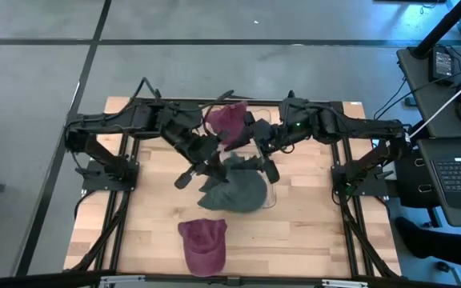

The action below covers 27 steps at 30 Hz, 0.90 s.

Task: Pick & Place hat
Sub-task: Put the black cap into the bottom transparent bin

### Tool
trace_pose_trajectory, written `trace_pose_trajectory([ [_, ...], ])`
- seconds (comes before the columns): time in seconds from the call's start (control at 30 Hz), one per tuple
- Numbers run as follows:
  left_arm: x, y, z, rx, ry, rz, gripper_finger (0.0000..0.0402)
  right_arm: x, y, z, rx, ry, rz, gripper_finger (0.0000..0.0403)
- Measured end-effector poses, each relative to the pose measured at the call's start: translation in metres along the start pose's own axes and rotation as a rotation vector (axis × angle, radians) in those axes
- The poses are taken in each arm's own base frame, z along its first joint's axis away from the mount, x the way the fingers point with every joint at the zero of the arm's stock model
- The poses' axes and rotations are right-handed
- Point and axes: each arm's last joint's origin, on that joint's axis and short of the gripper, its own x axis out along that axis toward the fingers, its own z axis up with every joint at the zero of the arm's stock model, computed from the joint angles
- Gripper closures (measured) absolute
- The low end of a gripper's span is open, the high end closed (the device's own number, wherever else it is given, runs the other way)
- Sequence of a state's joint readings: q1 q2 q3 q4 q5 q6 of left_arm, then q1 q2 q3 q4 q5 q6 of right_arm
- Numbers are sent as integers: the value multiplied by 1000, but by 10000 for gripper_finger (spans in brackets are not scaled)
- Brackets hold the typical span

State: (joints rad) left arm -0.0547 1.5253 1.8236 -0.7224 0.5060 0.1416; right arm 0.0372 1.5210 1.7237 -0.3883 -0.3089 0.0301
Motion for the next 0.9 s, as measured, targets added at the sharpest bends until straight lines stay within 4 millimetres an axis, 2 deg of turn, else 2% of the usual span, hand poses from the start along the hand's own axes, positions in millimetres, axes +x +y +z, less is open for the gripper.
trace_pose_trajectory([
  [0.2, 3, 2, 3, 8, 36, -17, 399, 7, 4, -8, 138, 69, 132, 154],
  [0.43, 2, 1, 3, 10, 42, -17, 399, 31, 12, -23, 158, 136, 265, 154],
  [0.6, -1, 3, 0, -29, 73, 4, 399, 34, 17, -25, 157, 146, 273, 165],
  [0.73, -2, 5, -1, -54, 74, 12, 398, 35, 15, -26, 183, 146, 191, 218],
  [0.9, -2, 6, 0, -63, 70, 22, 398, 34, 13, -27, 211, 157, 166, 337],
])
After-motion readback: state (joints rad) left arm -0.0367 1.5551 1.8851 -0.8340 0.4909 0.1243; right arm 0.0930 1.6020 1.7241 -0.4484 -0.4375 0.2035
